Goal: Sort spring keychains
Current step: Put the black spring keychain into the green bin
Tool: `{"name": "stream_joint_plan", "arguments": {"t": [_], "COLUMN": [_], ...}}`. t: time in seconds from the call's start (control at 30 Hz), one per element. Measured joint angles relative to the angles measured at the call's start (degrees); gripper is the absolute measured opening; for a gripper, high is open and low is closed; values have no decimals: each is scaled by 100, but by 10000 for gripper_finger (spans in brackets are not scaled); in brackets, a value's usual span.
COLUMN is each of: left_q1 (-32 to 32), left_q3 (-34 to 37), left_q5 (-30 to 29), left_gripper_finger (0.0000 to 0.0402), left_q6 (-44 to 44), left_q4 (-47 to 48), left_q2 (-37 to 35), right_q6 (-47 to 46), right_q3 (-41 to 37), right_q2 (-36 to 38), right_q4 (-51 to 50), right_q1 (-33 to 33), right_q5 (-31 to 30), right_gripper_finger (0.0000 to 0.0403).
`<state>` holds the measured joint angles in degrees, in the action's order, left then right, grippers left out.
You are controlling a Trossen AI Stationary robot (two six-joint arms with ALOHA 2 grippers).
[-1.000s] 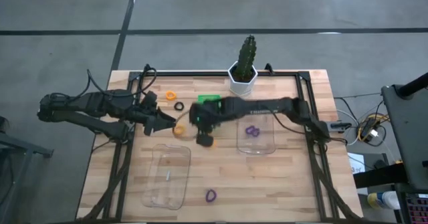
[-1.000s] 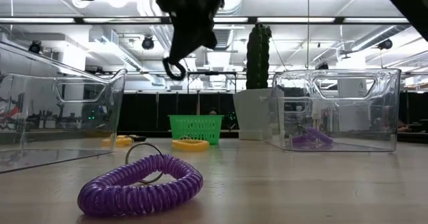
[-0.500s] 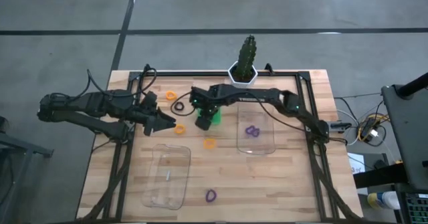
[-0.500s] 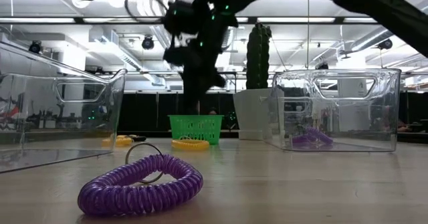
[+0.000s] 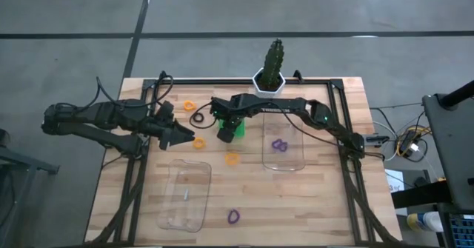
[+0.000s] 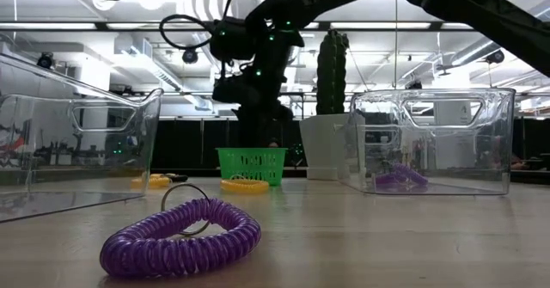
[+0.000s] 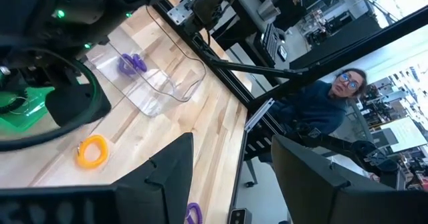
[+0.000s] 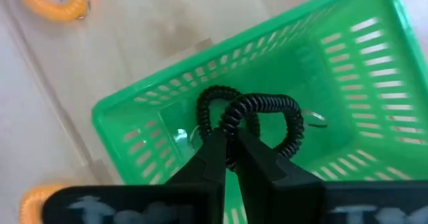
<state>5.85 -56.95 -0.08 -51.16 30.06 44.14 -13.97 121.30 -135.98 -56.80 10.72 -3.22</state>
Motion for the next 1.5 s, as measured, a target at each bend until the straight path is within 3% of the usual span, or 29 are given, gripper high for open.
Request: {"name": "stream_joint_plan", "arguments": {"t": [0.33,0.57,1.03,1.2,1.5], "left_q1": [0,0,2,2,-228], "left_q3": [0,0,198,314,341], "left_q5": [-9,-24,218,-130,-1302], "left_gripper_finger": [195,195,195,195,195], "left_q6": [-38,-37,591,455,-127], "left_q4": [1,-2,8,87,878], "left_q2": [2,2,24,28,95], "right_q6": [-158,-257,-392,-567,-1036], "right_q3": [4,51,122,120,118], "right_q2": [76,363,1073,1176,1411], "right_q4": [-22,-30,23,0,-4], "right_q1": [13,-9,-623,-845,-1220], "right_q5": [6,102,172,169,169], "right_gripper_finger": [141,176,158,149,132]}}
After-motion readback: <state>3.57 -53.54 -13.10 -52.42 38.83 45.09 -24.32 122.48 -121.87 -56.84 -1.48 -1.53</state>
